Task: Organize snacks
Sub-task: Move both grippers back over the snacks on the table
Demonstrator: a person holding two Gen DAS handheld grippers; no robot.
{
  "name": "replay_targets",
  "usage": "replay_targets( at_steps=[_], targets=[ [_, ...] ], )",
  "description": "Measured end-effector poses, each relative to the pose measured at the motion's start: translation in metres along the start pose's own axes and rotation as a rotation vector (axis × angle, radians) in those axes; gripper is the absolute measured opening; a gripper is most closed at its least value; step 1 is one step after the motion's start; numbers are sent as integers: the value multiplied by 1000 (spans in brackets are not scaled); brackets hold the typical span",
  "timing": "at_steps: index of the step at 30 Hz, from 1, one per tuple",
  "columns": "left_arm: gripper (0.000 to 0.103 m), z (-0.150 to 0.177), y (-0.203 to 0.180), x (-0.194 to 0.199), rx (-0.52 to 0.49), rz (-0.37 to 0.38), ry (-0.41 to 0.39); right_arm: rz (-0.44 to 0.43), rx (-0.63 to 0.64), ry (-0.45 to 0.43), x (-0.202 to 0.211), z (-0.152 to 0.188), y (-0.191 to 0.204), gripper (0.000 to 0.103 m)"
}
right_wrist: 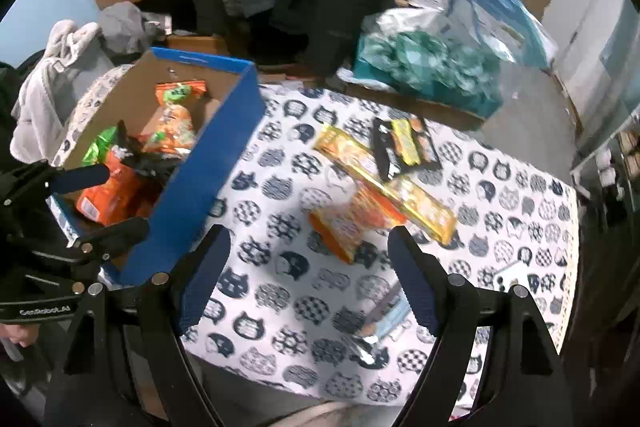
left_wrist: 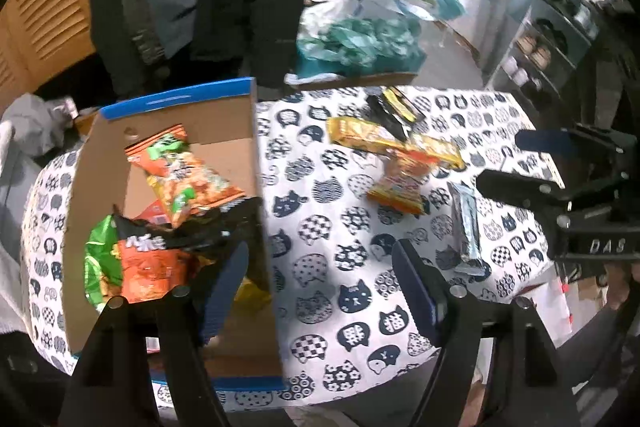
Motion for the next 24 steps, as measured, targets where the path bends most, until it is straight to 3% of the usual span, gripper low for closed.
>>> replay_targets(
  at_steps=[10, 15, 24],
  targets=[
    [76, 6, -29, -43, -9, 55, 87, 55, -103, 64, -30, 28, -62, 80],
    [76, 10, -44, -67, -49, 38, 133, 53, -187, 152, -61, 52, -87, 80],
    [76, 18, -51, -99, -59, 33, 199, 38, -293, 276, -107, 86, -102, 80]
  ],
)
Point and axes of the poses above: each gripper's, at about its wrist camera, not at the fingertips, and x roughly against the way its jaws point, y to its left, z to its underside, the point moved 4 cm from there along -x, roughly the way its jaws point, and after that the axes turned 14 degrees about z, right-handed, at the moved point
